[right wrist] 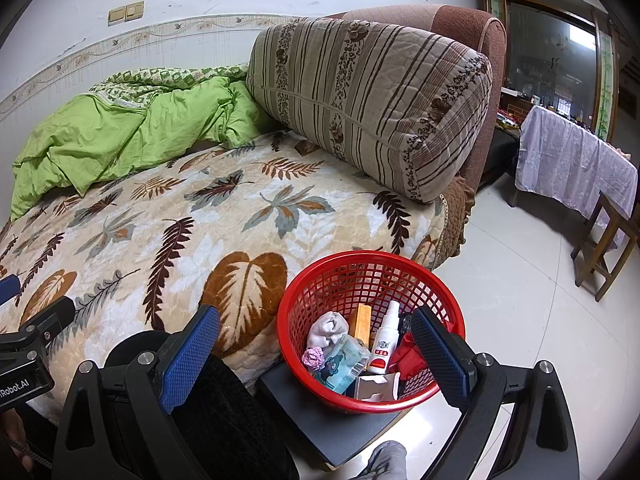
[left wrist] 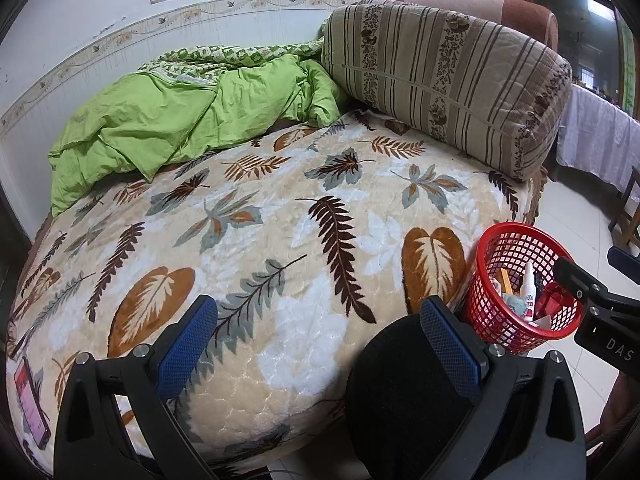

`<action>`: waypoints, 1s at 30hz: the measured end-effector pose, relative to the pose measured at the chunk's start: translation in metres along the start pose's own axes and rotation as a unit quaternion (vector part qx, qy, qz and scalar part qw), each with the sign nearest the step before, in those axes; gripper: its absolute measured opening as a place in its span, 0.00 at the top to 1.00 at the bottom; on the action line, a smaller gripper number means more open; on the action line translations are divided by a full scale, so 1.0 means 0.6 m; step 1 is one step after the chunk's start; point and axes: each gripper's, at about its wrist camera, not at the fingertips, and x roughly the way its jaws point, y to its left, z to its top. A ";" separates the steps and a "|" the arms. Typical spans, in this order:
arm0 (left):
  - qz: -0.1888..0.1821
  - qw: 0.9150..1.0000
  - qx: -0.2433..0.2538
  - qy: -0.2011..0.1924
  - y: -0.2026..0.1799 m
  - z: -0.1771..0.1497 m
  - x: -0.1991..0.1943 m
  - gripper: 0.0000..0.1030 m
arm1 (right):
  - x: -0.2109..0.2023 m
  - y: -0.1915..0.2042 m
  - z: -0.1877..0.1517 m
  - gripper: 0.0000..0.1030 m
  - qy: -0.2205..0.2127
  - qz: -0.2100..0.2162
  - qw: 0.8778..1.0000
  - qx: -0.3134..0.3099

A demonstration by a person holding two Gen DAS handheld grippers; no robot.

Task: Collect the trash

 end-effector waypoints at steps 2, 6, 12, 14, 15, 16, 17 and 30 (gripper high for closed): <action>0.000 1.000 0.000 0.000 0.000 0.000 0.000 0.02 | -0.001 0.001 -0.001 0.05 0.000 0.000 1.000 0.000; 0.000 1.000 -0.001 0.000 0.000 0.000 0.000 0.02 | 0.000 0.000 0.000 0.05 0.000 0.000 1.000 0.000; 0.000 1.000 -0.001 0.000 0.001 0.000 0.000 0.02 | -0.001 0.005 -0.004 0.05 0.001 0.000 1.000 -0.001; -0.002 1.000 -0.003 0.000 0.002 0.000 0.001 0.02 | -0.002 0.006 -0.005 0.05 0.001 0.001 1.000 -0.002; -0.002 1.000 -0.002 0.001 0.002 -0.001 0.001 0.02 | -0.001 0.009 -0.007 0.05 0.001 0.001 1.000 -0.003; -0.003 1.000 -0.004 0.002 0.002 0.001 0.000 0.02 | -0.001 0.011 -0.008 0.05 0.001 0.002 1.000 -0.004; -0.003 1.000 -0.007 0.005 0.005 0.002 0.002 0.02 | 0.000 0.014 -0.008 0.05 0.001 0.004 1.000 -0.006; 0.092 0.986 -0.130 0.042 0.186 0.007 0.057 0.02 | 0.066 0.136 0.103 0.05 -0.010 0.081 0.994 -0.069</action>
